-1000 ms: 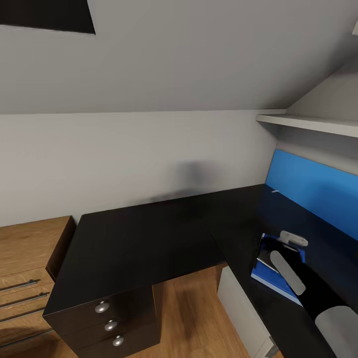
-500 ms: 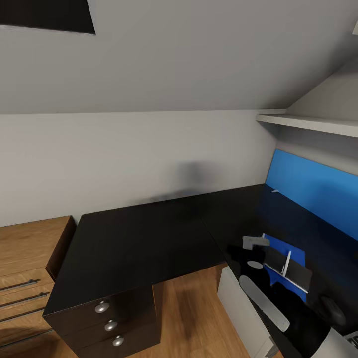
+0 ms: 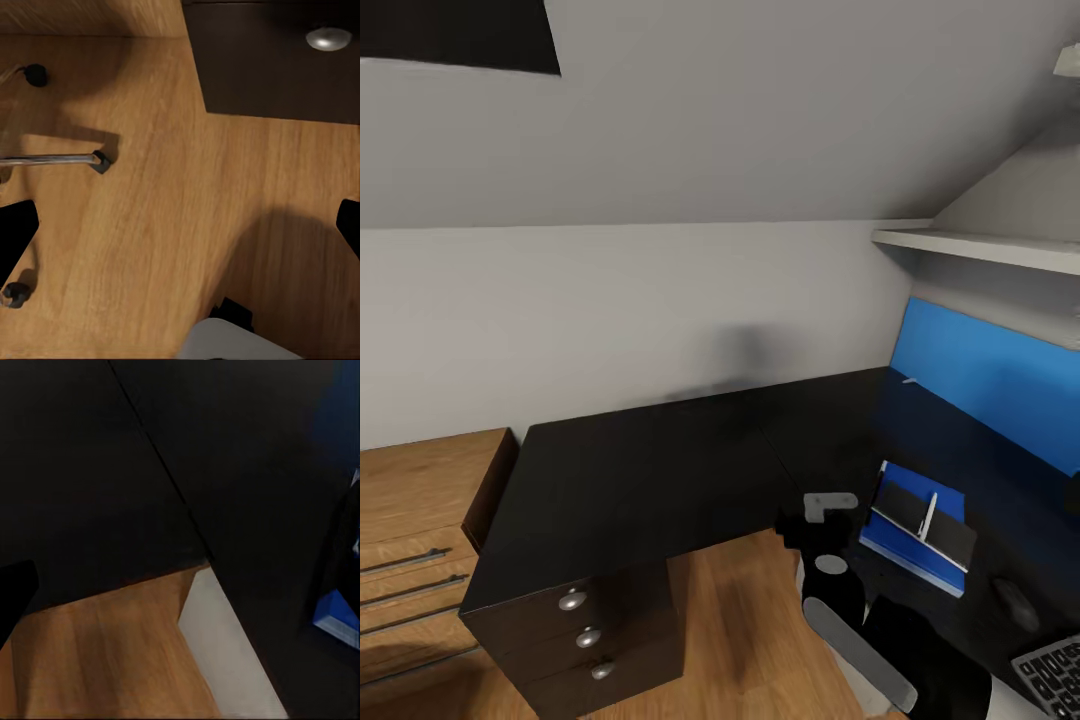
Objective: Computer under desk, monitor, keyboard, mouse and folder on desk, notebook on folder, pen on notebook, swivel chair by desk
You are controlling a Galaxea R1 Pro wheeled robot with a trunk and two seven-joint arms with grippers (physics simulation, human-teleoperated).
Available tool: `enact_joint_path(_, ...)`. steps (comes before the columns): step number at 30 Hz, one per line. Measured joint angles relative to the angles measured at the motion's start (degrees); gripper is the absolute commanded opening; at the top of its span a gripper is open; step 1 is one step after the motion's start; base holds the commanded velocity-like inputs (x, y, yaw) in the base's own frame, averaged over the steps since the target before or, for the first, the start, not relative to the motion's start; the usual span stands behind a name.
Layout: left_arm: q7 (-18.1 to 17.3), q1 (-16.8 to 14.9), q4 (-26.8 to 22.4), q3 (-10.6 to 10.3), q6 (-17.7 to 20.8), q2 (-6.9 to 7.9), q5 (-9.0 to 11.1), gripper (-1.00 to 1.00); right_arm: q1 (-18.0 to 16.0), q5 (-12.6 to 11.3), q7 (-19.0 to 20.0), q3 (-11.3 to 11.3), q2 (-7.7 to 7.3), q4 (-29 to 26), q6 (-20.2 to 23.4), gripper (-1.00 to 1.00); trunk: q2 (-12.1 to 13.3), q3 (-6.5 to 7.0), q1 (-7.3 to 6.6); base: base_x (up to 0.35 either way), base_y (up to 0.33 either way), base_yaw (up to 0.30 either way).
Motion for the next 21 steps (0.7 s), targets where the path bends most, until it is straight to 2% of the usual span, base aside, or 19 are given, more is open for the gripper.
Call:
enact_joint_path(7,0.00,0.00,0.29,0.00,0.19,0.04,0.01,1.00,-0.05,0.01,0.04,0.05,0.06,0.14,-0.05,1.00,0.00,0.00,0.00,-0.336,0.000,0.129)
enact_joint_path(17,0.15,0.00,1.51,0.00,0.18,0.12,0.06,1.00,-0.07,0.09,0.06,0.17,0.53,0.77,-0.06,1.00,0.00,0.00,0.00,-0.337,0.000,0.250)
enact_joint_path(21,0.20,0.00,1.60,0.00,0.18,0.19,0.07,1.00,-0.02,0.26,0.11,0.34,1.32,2.25,-0.06,1.00,0.00,0.00,0.00,-0.337,0.000,0.268)
